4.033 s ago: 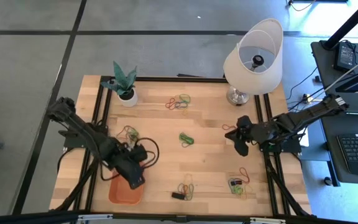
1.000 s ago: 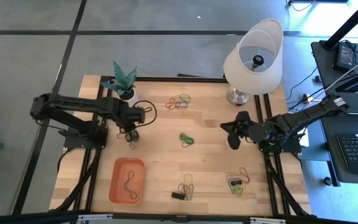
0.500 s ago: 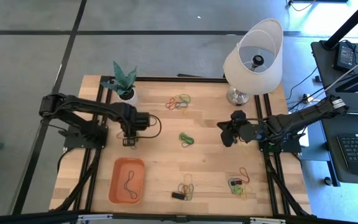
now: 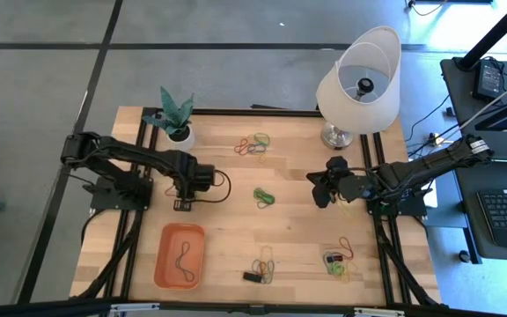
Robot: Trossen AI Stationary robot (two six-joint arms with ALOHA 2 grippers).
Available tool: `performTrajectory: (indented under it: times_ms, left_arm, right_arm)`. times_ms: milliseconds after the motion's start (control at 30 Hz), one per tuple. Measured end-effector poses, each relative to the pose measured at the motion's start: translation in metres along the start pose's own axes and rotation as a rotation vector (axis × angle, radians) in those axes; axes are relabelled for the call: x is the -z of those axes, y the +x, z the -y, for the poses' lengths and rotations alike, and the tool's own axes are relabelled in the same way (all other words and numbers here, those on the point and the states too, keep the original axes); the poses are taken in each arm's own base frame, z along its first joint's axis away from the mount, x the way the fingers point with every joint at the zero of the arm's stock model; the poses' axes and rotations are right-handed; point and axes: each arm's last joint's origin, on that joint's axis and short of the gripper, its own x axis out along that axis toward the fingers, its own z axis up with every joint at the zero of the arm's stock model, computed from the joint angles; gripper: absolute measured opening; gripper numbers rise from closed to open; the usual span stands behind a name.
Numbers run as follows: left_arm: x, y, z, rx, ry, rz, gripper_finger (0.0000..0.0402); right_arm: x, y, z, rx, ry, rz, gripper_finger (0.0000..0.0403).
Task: Pick and place rubber bands into bin
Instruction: Put the black rubber band into the orange bin
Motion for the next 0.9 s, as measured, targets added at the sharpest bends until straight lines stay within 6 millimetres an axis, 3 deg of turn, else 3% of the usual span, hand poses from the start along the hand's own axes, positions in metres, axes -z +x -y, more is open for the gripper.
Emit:
performTrajectory:
  times_ms: [333, 533, 700, 900]
  left_arm:
    - [-0.007, 0.019, -0.001, -0.004, -0.027, -0.091, 0.0065]
    - [-0.008, 0.022, 0.003, 0.008, -0.038, -0.104, 0.0008]
    - [-0.01, 0.005, 0.007, 0.003, -0.104, -0.054, 0.0004]
    - [-0.011, -0.037, 0.018, -0.022, -0.184, 0.059, 0.0003]
  right_arm:
    - [0.0, 0.0, 0.0, 0.0, -0.001, -0.001, 0.0037]
    - [0.001, 0.0, 0.0, -0.016, -0.013, -0.022, 0.0037]
    - [0.001, 0.0, 0.0, -0.017, -0.03, -0.022, 0.0037]
    - [0.001, 0.0, 0.0, -0.015, -0.054, -0.024, 0.0037]
